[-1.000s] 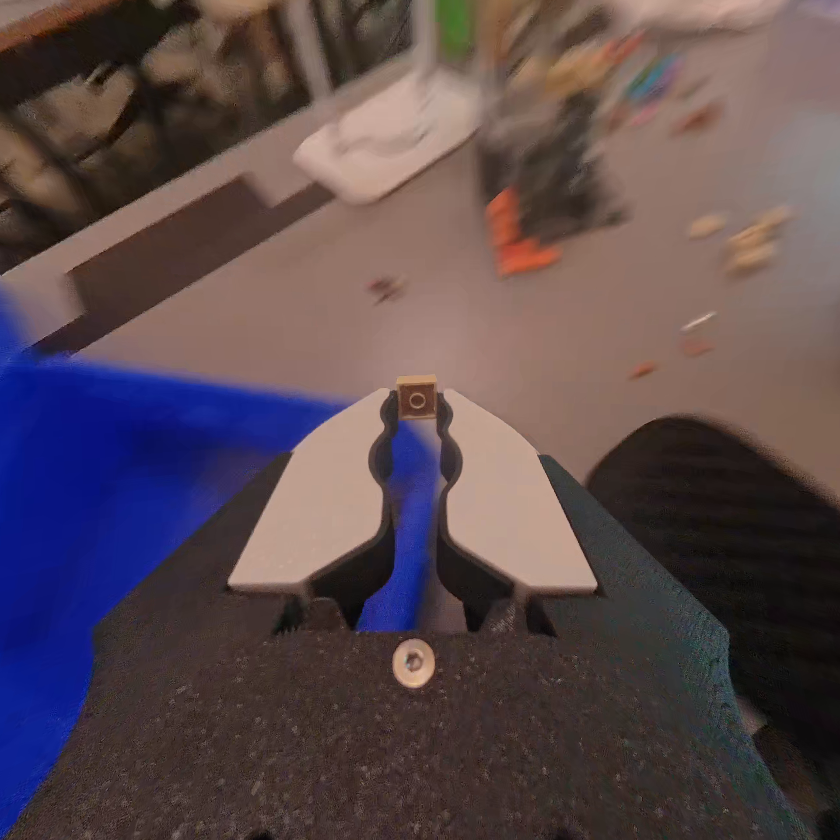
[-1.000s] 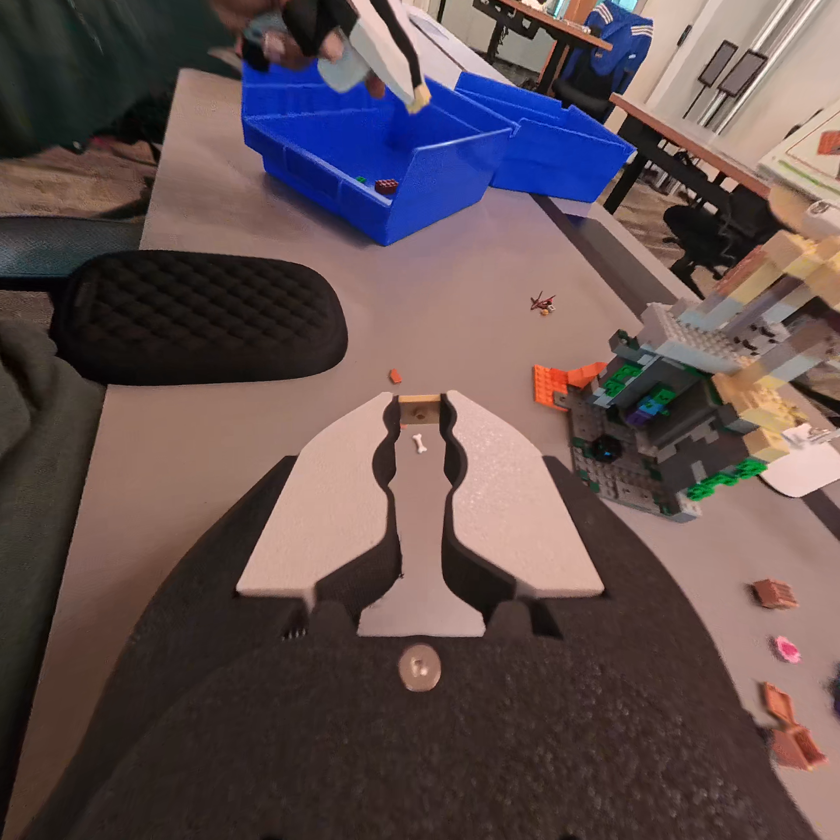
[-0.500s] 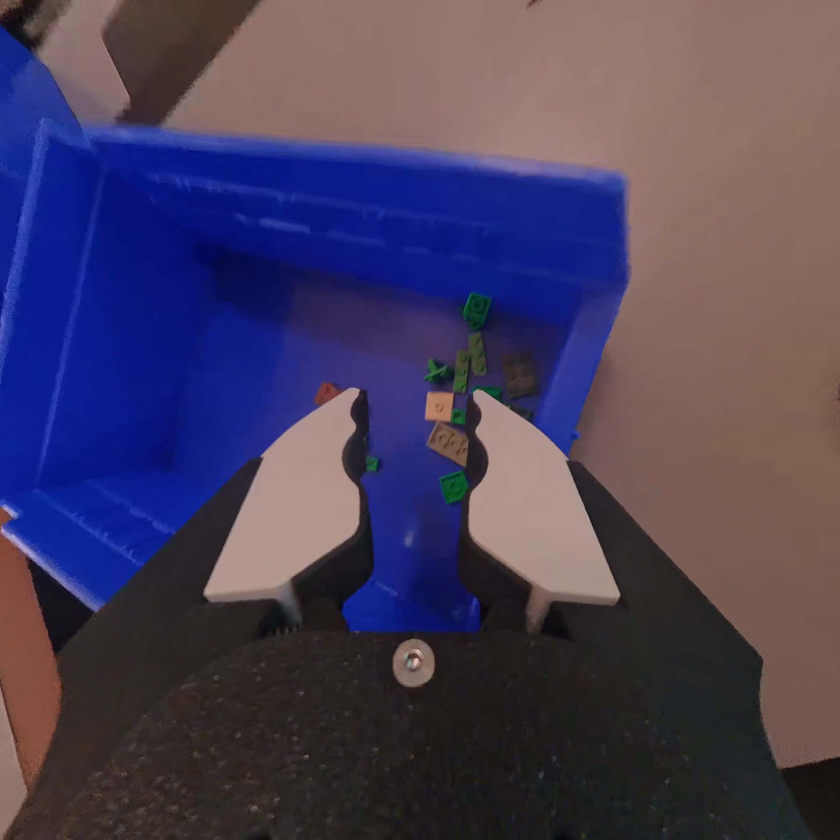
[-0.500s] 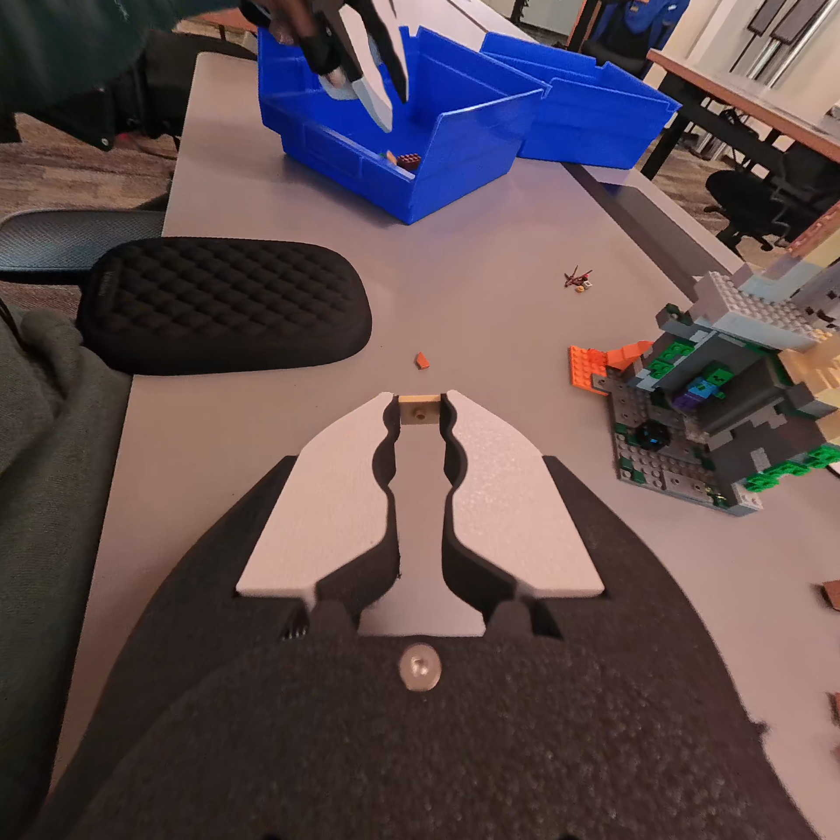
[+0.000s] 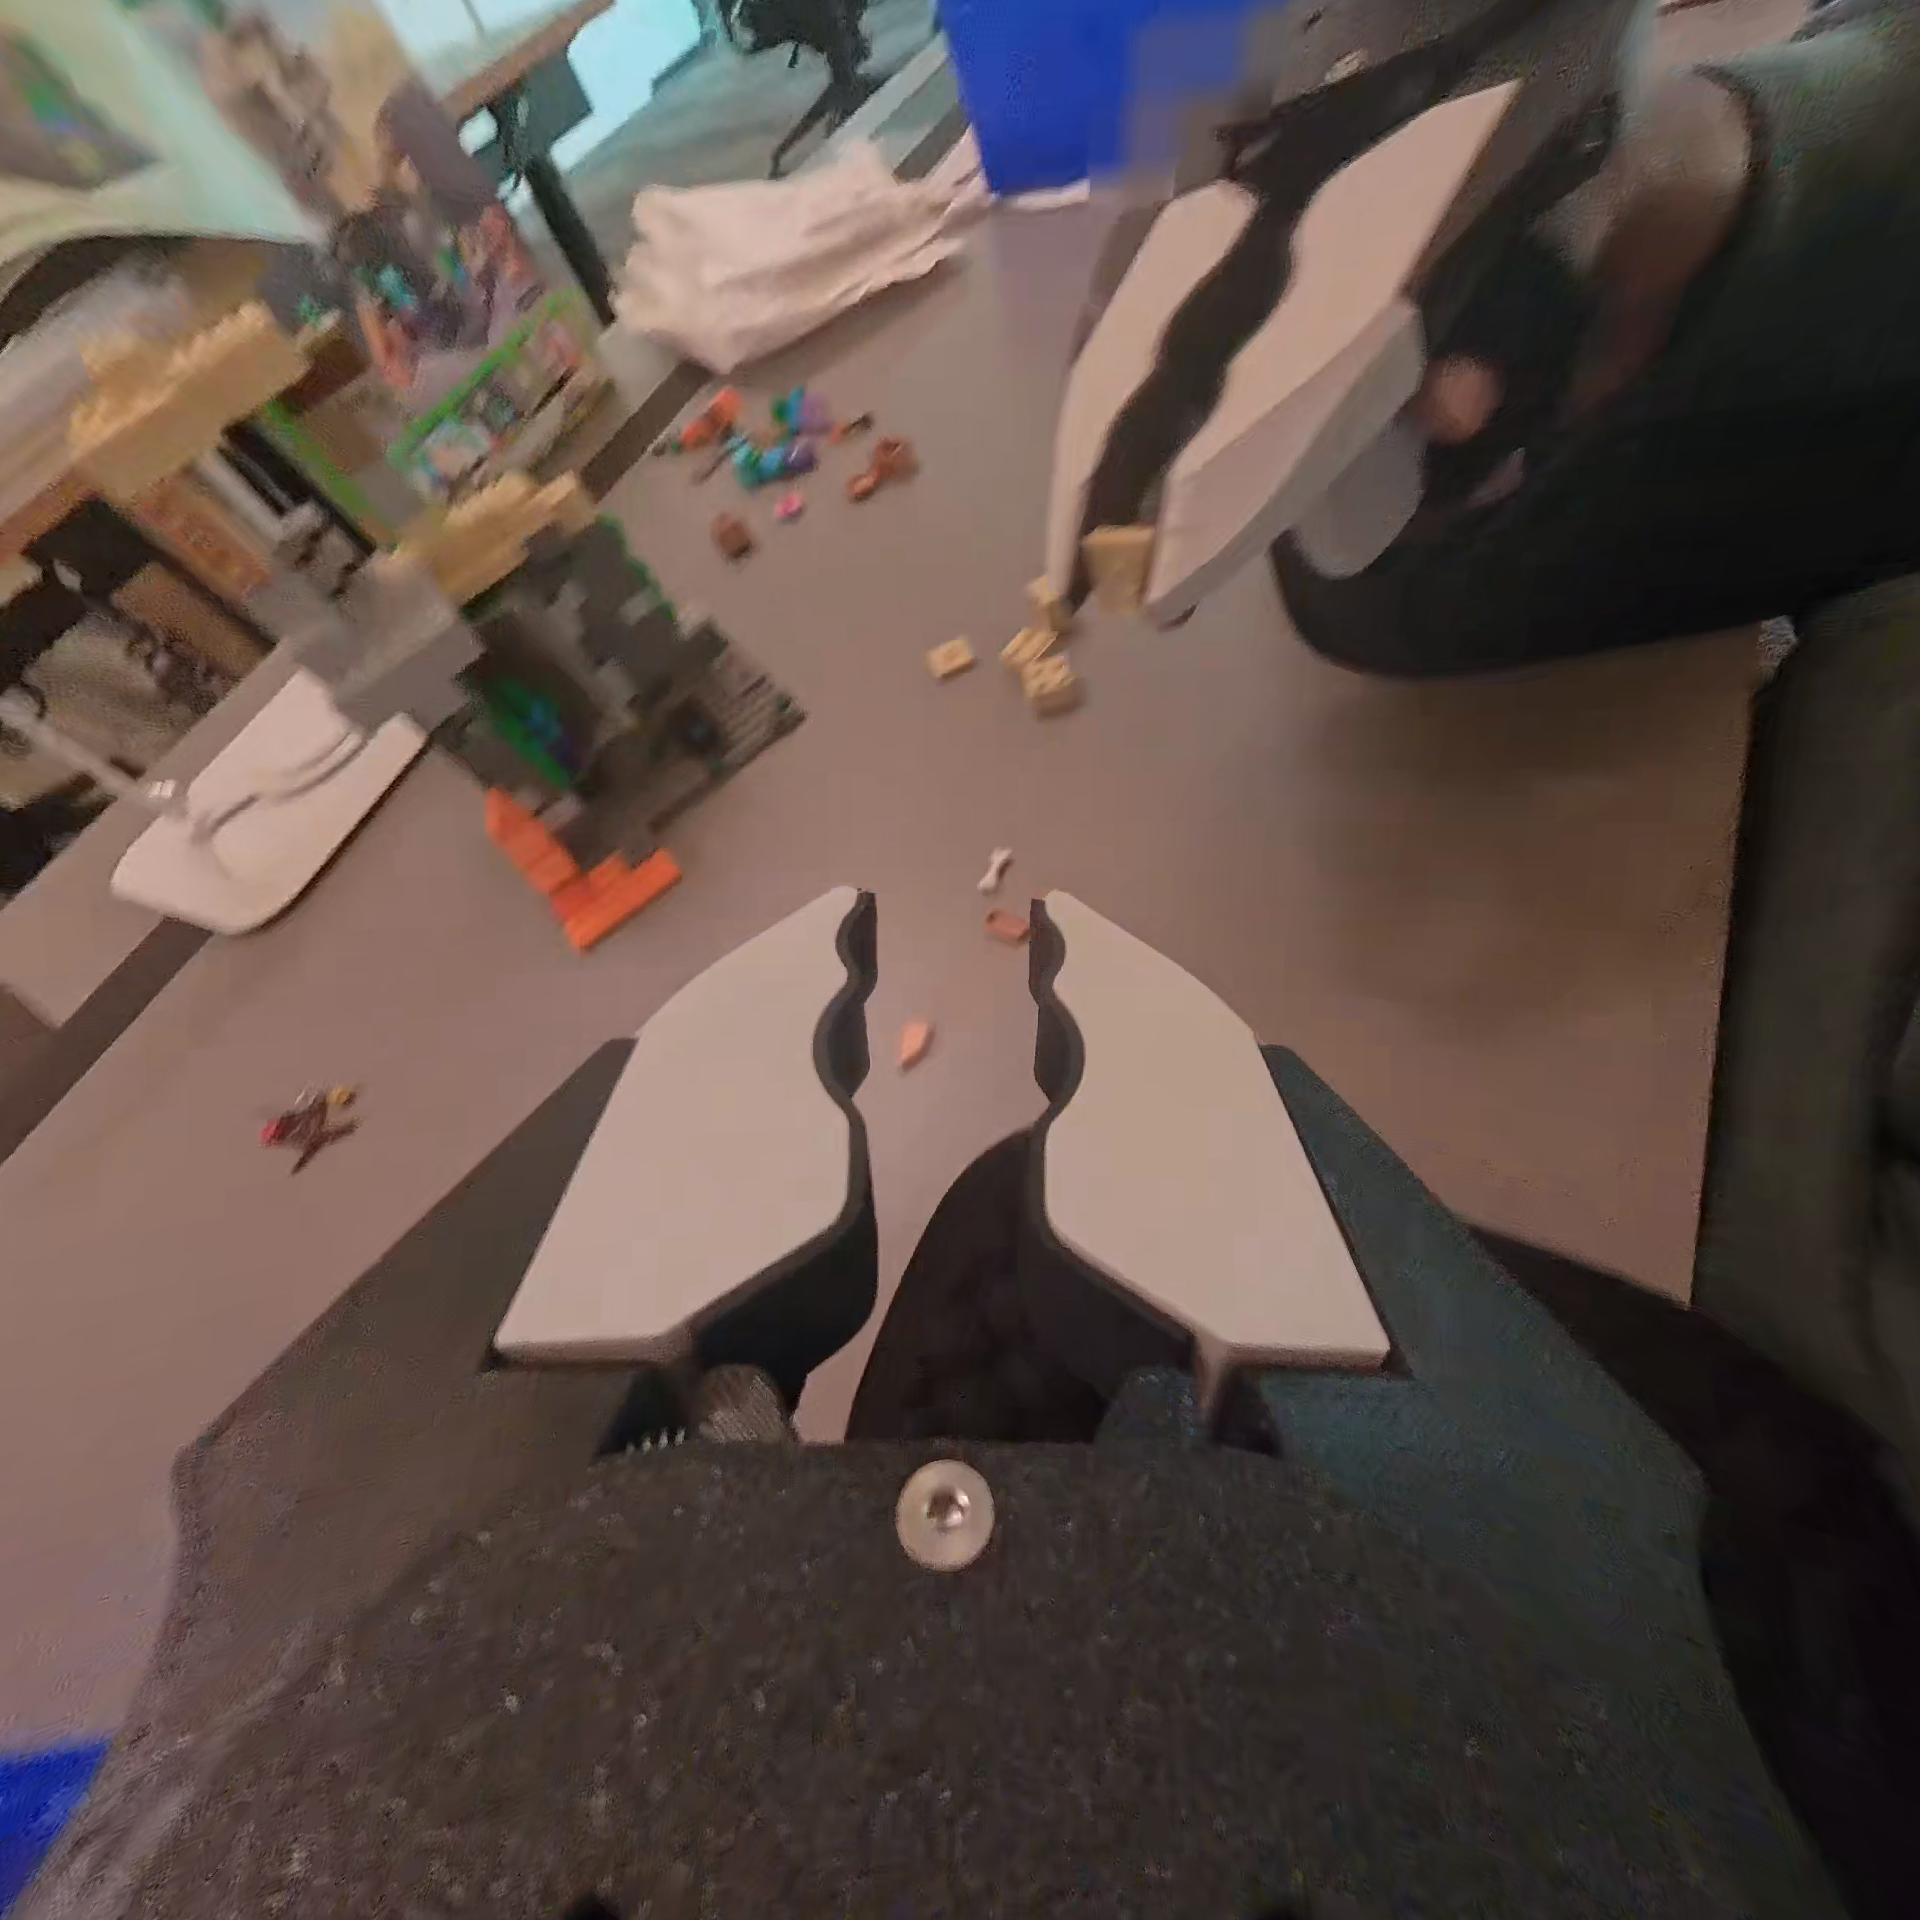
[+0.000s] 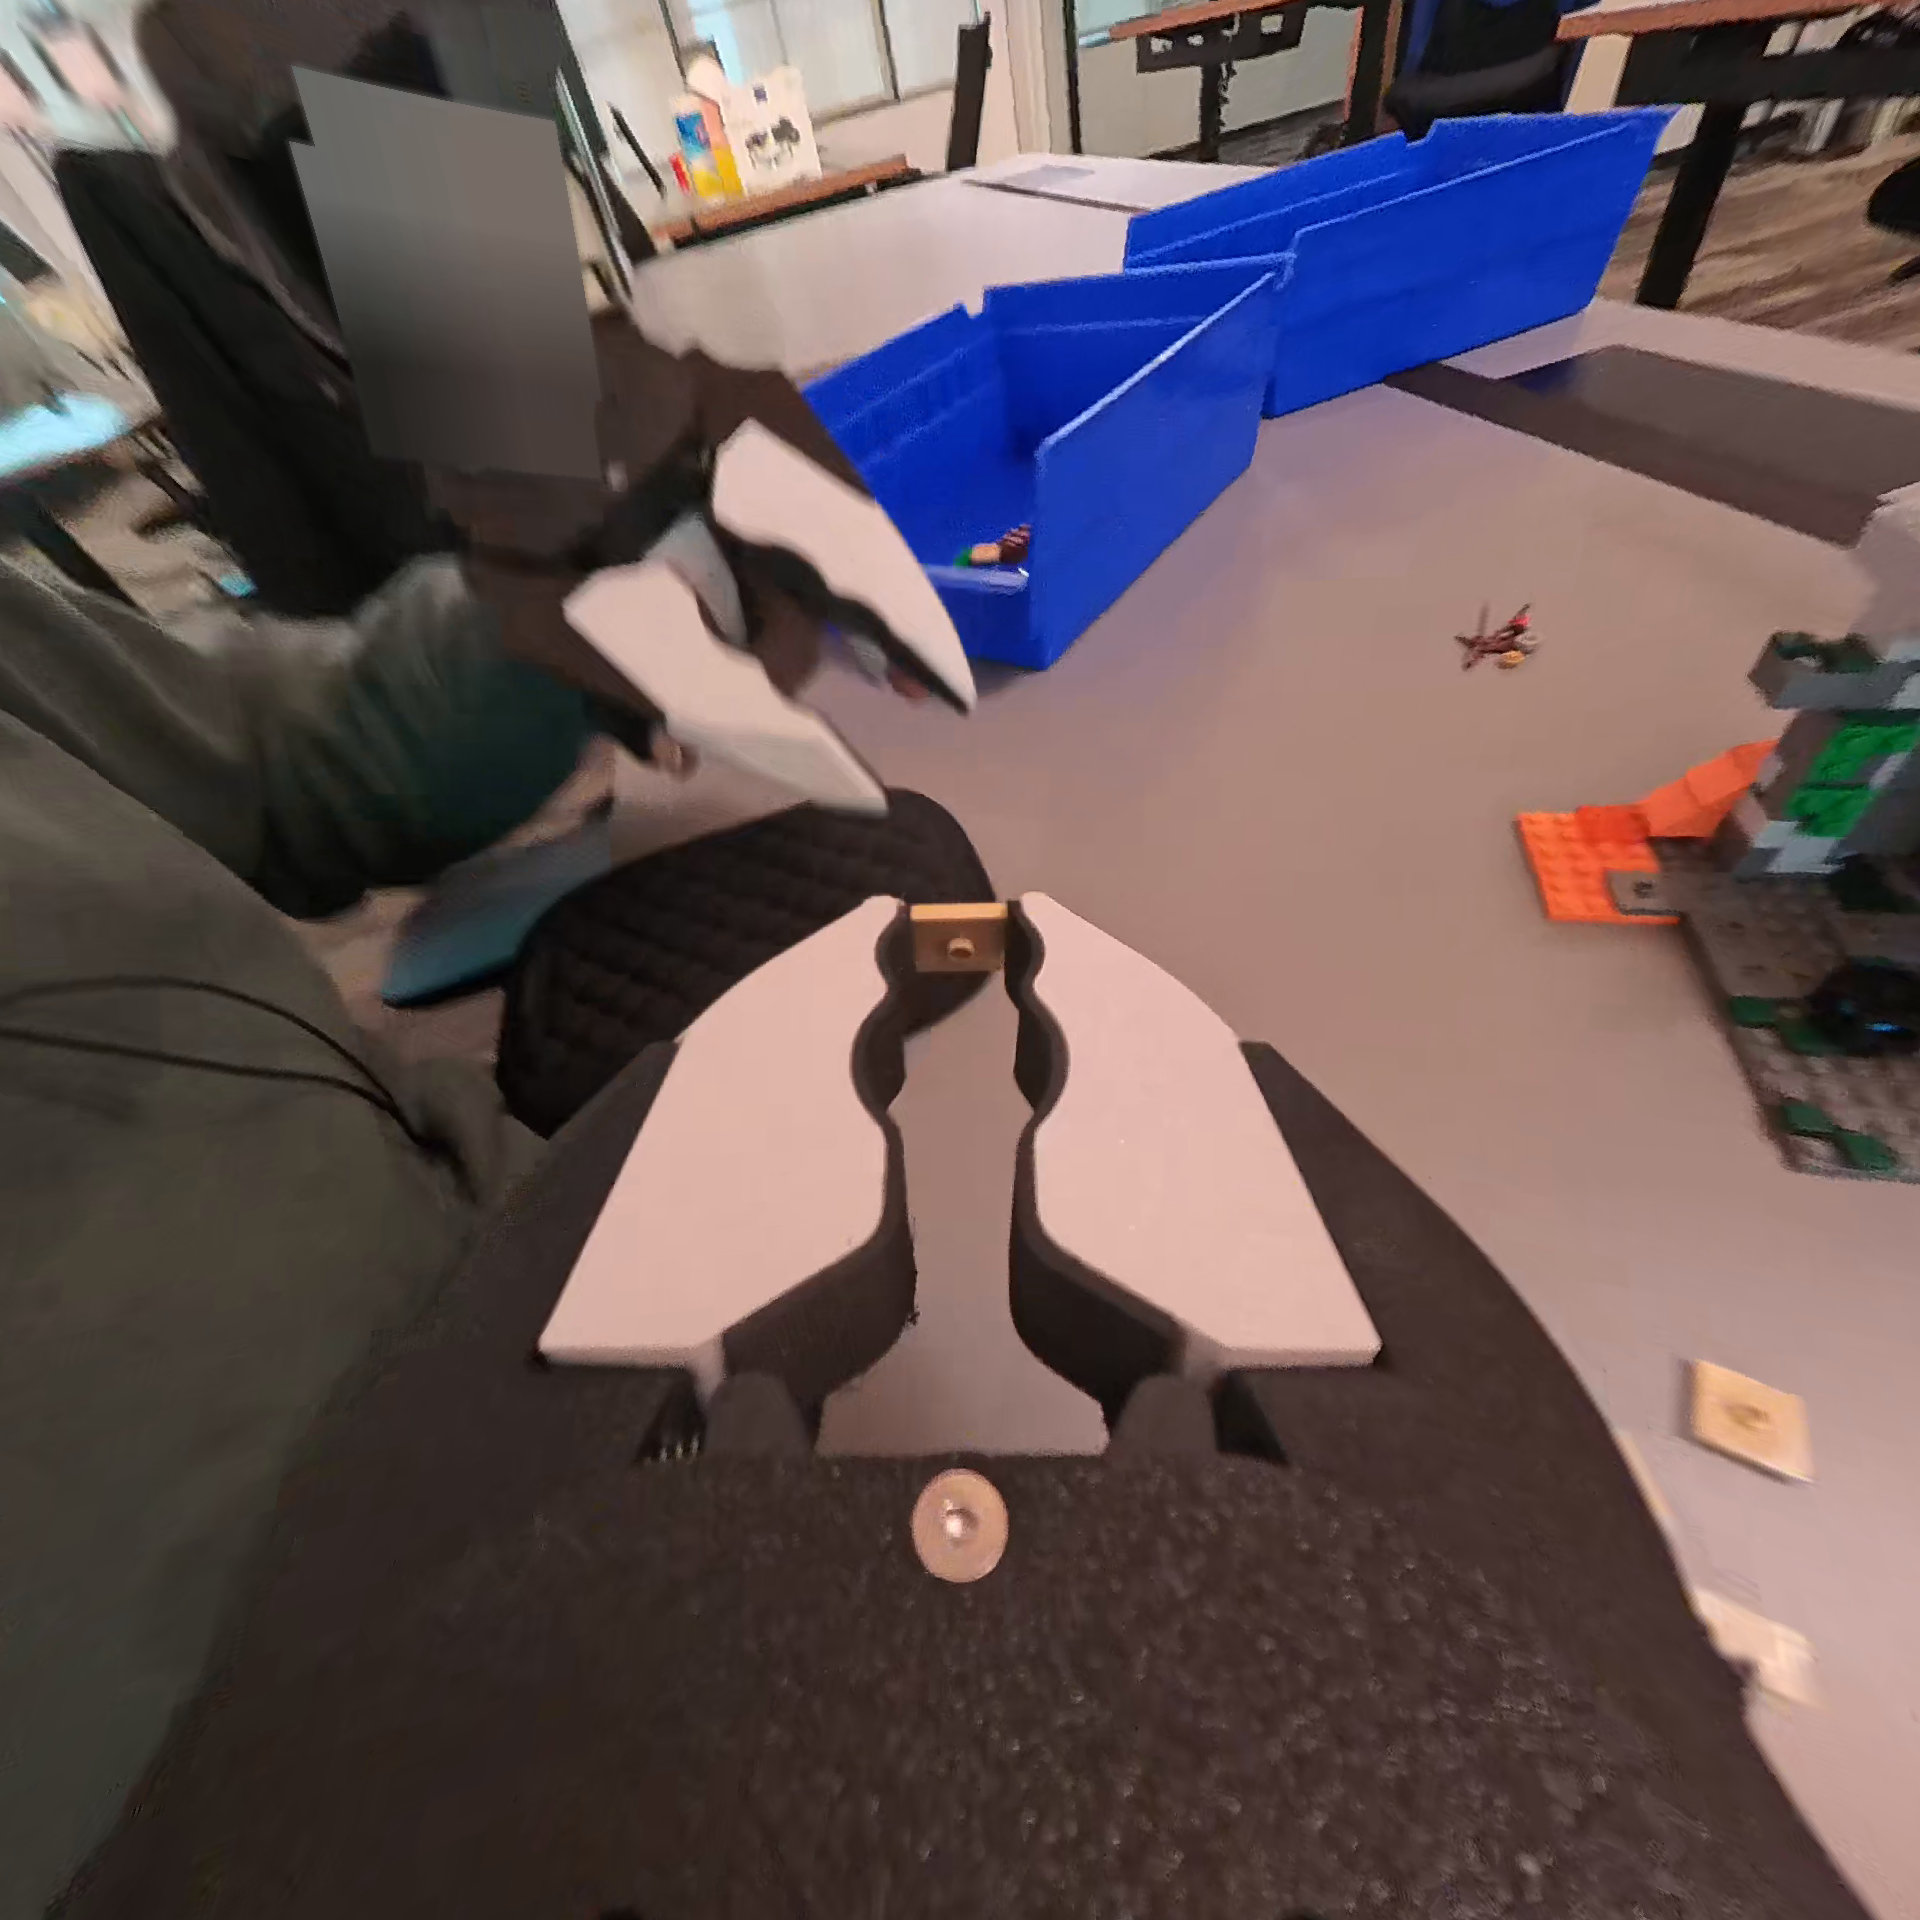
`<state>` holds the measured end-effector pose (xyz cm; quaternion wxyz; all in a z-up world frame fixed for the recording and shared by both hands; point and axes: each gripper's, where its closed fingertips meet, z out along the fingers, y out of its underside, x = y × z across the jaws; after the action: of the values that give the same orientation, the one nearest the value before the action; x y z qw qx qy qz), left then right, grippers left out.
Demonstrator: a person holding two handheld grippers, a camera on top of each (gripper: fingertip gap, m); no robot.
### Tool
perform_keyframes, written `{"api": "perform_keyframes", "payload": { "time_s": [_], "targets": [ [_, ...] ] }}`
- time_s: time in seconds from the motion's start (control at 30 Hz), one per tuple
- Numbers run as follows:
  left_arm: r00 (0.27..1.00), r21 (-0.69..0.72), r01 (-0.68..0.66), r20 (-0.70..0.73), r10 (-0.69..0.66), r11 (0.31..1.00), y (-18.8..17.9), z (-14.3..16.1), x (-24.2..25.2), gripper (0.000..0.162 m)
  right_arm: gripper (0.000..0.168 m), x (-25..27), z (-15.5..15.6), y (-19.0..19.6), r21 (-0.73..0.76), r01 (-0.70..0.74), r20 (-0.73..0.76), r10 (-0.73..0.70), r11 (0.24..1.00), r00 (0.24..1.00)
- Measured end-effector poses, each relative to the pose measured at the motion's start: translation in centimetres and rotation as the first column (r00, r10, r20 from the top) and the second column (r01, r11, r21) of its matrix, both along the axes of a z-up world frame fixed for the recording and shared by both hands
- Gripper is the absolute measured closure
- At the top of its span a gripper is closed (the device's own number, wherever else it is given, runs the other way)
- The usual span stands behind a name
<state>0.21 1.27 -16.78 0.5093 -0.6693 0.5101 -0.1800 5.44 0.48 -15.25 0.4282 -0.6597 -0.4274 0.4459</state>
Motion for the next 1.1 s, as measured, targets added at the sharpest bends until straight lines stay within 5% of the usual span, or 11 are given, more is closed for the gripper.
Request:
{"api": "perform_keyframes", "payload": {
  "time_s": [0.3, 0.5, 0.67, 0.83, 0.97, 1.1],
  "targets": [
    [0.996, 0.322, 0.000, 0.090, -0.030, 0.947, -1.4, 2.5, 5.1, 0.139, 0.152, -1.6, 2.3, -1.4, -0.424, -0.134, -0.308, -0.003, 0.896, 0.952],
    [0.993, 0.431, -0.035, 0.115, -0.016, 0.902, -1.8, 3.8, 5.2, 0.156, 0.152, -1.9, 2.4, -1.5, -0.450, -0.160, -0.345, -0.006, 0.878, 0.938],
    [0.996, 0.381, 0.001, 0.077, -0.033, 0.925, -1.9, 3.0, 4.5, 0.158, 0.144, -1.9, 1.5, -1.4, -0.451, -0.137, -0.290, 0.001, 0.882, 0.957],
    [0.980, 0.326, -0.189, 0.003, 0.199, 0.926, 2.0, 4.2, -3.4, 0.158, 0.138, 0.6, 0.6, 0.4, -0.382, -0.031, -0.203, -0.051, 0.924, 0.978],
    [0.844, 0.171, -0.481, -0.173, 0.507, 0.860, 6.0, 3.9, -15.3, 0.158, 0.140, 3.1, -0.5, 1.8, -0.297, 0.061, -0.119, -0.100, 0.953, 0.988],
    [0.701, 0.004, -0.676, -0.306, 0.645, 0.737, 7.9, 1.3, -24.0, 0.158, 0.143, 5.3, -1.4, 3.4, -0.215, 0.157, -0.055, -0.172, 0.964, 0.984]
  ]
}}
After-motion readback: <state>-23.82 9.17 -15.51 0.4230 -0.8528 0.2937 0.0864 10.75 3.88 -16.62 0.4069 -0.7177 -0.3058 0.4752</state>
